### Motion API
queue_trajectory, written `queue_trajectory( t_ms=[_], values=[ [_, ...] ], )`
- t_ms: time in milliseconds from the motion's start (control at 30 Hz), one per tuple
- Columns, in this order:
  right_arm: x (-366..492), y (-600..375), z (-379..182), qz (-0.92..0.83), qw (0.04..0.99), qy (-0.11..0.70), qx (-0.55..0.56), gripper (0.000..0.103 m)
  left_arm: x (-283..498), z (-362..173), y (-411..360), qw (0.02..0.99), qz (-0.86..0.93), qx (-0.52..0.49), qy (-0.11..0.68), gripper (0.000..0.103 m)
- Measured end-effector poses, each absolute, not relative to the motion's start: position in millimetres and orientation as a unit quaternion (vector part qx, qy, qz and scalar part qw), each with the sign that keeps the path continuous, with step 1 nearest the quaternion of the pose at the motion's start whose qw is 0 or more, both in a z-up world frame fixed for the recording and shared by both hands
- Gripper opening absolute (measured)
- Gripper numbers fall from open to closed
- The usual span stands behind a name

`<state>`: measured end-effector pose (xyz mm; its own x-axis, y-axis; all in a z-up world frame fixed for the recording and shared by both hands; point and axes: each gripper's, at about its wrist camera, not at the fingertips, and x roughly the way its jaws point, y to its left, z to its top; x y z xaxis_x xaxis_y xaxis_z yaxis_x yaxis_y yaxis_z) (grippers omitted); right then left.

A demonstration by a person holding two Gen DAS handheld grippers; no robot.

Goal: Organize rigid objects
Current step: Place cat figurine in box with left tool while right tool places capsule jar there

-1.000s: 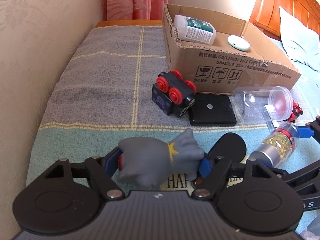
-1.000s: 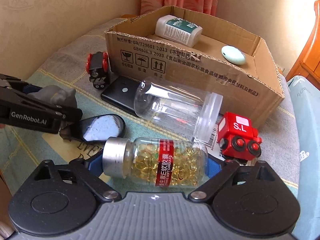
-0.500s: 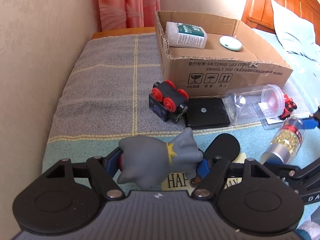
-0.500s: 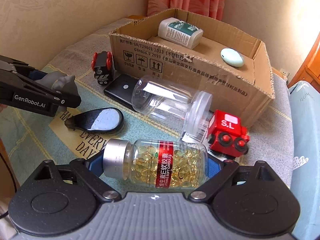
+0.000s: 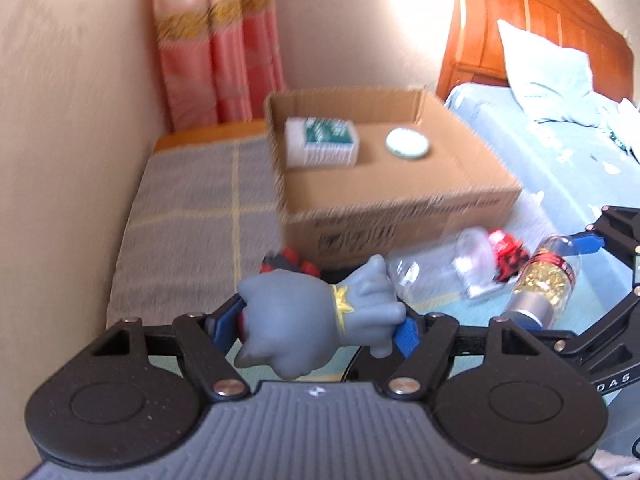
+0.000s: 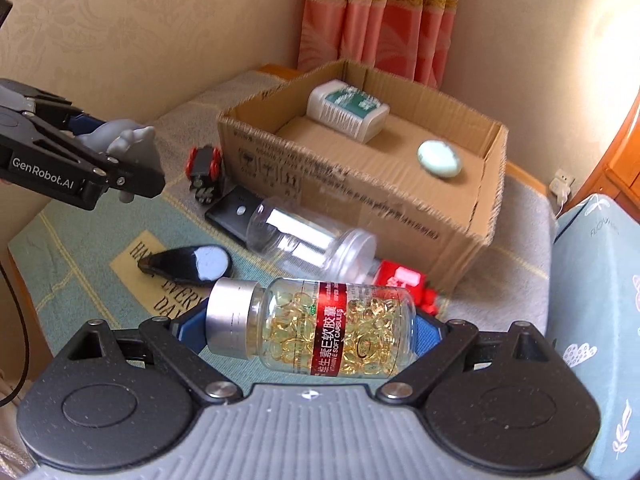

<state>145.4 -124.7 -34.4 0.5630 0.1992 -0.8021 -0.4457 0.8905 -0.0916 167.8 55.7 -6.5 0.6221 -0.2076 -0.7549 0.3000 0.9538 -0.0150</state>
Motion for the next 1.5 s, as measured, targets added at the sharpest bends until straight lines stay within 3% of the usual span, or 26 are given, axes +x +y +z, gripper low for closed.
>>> queue_trajectory(
  t_ms=[267, 533, 600, 633, 1033, 1500],
  values=[
    [157, -139, -3, 0.17, 0.896, 0.389, -0.134, 0.097, 213, 23, 22, 0.923, -0.152, 0.063, 0.347, 0.074],
    [170, -148, 16, 0.153, 0.908, 0.367, -0.133, 0.097, 263, 13, -2, 0.928, -0.136, 0.046, 0.345, 0.077],
    [173, -151, 18, 0.15, 0.909, 0.365, -0.134, 0.097, 269, 9, -2, 0.931, -0.126, 0.037, 0.34, 0.096],
    [174, -152, 19, 0.148, 0.909, 0.365, -0.133, 0.097, 270, 7, -1, 0.933, -0.119, 0.035, 0.338, 0.098],
    [215, -158, 28, 0.135, 0.914, 0.366, -0.113, 0.097, 217, -1, 9, 0.925, -0.122, 0.065, 0.354, 0.101],
    [351, -145, 0, 0.105, 0.898, 0.419, -0.089, 0.097, 167, -6, 42, 0.934, -0.061, 0.021, 0.351, 0.101]
  ],
)
